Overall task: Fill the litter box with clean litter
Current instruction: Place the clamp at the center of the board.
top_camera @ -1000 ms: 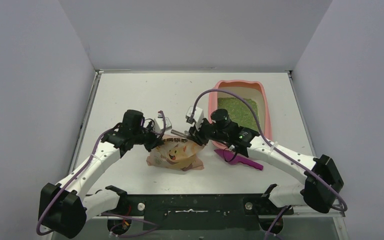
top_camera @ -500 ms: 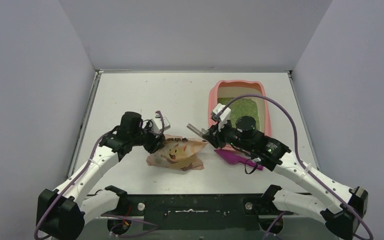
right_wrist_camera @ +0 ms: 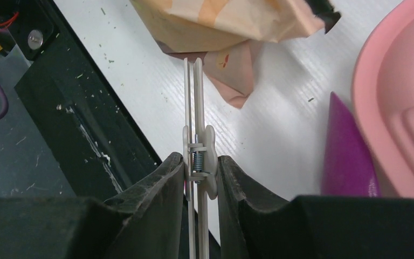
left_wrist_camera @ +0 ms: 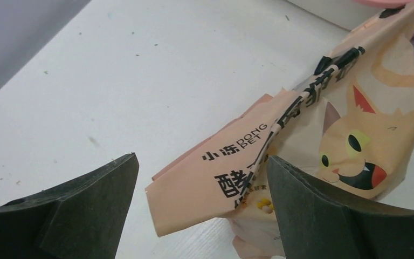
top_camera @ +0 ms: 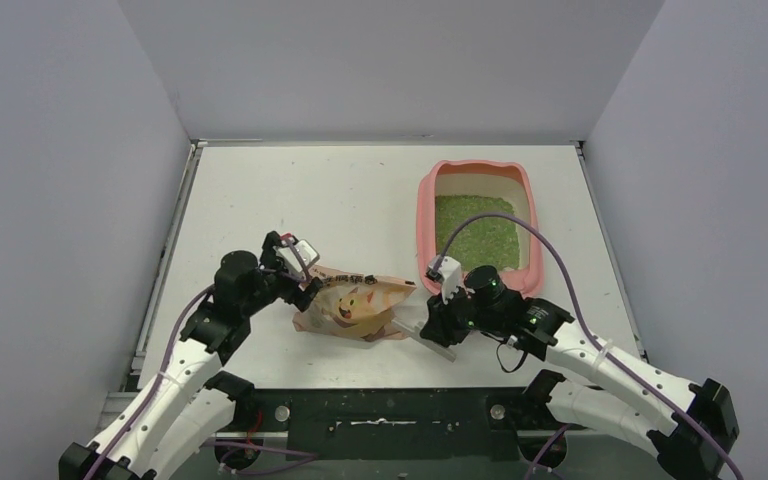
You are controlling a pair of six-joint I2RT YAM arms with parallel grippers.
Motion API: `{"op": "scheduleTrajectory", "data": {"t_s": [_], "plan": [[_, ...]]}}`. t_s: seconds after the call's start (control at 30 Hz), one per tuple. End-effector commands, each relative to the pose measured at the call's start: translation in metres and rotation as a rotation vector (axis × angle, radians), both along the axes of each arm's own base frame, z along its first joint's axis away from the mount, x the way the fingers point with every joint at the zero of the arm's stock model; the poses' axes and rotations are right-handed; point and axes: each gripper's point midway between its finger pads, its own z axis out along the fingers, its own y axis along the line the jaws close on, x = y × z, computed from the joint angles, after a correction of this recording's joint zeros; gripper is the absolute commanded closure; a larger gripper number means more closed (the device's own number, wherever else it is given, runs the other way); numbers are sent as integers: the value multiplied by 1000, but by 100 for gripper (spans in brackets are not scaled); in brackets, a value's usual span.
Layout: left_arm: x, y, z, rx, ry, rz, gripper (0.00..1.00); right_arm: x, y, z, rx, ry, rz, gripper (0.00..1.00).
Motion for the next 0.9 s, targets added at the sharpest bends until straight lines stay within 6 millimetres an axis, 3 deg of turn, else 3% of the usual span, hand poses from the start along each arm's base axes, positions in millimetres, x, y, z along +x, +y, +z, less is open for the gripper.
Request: {"op": "scheduleTrajectory", "data": {"t_s": [0.0,0.13,0.27,0.57,0.77,0.87], "plan": [[20,10,47,-81,-193,108,12,-12,16,7,90,49,60,96],[21,19,52,-67,-219,150,12,-16,30,1,130,76,130,95],[22,26,55,-55,-240,187,11,-7,34,-10,77,91,106,94],[22,34,57,-34,-270,212,11,-25,54,-39,20,144,251,92],[21,36,54,-14,-256,217,11,-14,49,-64,-93,154,178,88],[21,38,51,-4,-249,225,11,-9,44,-67,-134,149,151,80]]}}
